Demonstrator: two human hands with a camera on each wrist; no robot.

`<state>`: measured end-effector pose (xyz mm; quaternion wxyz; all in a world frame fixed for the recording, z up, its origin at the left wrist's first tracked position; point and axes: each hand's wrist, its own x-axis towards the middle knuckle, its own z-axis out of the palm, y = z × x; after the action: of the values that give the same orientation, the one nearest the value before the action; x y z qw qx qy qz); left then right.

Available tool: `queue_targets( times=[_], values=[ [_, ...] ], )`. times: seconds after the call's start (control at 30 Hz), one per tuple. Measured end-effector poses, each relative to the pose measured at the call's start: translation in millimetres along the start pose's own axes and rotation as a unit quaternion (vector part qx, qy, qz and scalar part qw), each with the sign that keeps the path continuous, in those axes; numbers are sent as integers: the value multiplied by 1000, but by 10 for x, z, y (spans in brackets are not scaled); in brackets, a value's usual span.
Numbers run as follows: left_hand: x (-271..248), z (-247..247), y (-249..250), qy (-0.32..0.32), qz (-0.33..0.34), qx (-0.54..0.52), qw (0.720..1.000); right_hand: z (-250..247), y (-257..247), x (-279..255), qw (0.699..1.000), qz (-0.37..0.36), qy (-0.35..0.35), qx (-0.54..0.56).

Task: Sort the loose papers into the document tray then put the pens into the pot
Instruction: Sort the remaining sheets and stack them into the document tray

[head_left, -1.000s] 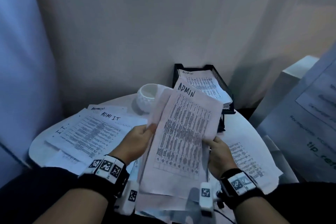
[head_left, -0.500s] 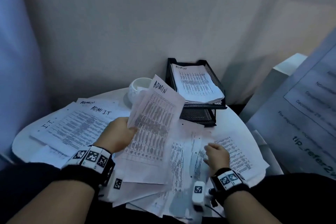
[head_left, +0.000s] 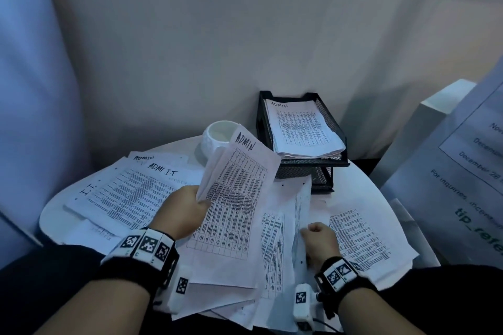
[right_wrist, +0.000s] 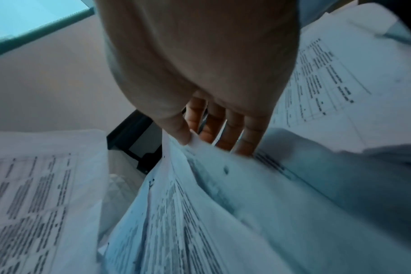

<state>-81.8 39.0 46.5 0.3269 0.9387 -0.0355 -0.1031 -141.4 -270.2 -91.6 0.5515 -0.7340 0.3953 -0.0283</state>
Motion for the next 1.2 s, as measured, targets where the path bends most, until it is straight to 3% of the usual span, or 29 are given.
queue_targets(
  times=[0.1, 0.2, 0.33, 0.5, 0.63, 0.8, 0.9, 1.03, 1.2],
  values=[
    [44, -22, -11, 16, -16, -2, 1000, -181, -304, -179, 990, -109, 64, -61],
    [106, -49, -16, 41, -39, -7, 998, -423, -696, -341, 961, -237, 89, -116],
    [124, -53, -4, 52, -52, -2, 997, -736, -1144, -447, 951, -285, 97, -72],
    [117, -36, 17, 35, -55, -65, 996, -942, -1389, -482, 940, -262, 85, 204],
    [82, -16, 63, 16, -33, -169, 985, -844, -1312, -437, 923, -160, 34, 349],
    [19, -1, 100, -33, -26, -287, 957, -517, -981, -340, 960, -102, -15, 261],
    [27, 42, 95, -59, -29, -334, 940, -329, -834, -359, 969, -63, -80, 223],
    [5, 69, 131, -87, -37, -307, 947, -86, -769, -522, 963, -18, -138, 229],
    [-22, 78, 159, -111, 18, -206, 972, 137, -593, -513, 964, 2, -128, 233]
  ],
)
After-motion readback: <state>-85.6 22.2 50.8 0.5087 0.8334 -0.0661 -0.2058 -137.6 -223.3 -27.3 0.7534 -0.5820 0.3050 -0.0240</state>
